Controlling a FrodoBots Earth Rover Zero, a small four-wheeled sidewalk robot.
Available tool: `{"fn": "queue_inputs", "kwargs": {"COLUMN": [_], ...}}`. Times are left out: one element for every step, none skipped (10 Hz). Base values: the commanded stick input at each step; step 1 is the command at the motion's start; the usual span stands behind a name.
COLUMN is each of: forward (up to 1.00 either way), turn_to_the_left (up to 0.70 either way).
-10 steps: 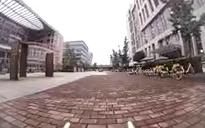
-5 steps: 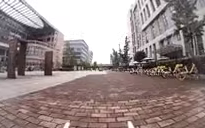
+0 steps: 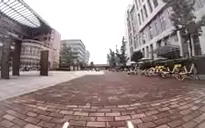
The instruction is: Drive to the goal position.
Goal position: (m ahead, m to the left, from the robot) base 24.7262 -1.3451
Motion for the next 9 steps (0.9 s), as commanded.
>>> {"fn": "queue_inputs", "kwargs": {"forward": [0.45, 0.45, 0.45, 0.45, 0.45, 0.45, 0.45, 0.45, 0.45], "turn_to_the_left": [0.00, 0.00, 0.00, 0.00, 0.00, 0.00, 0.00, 0.00, 0.00]}}
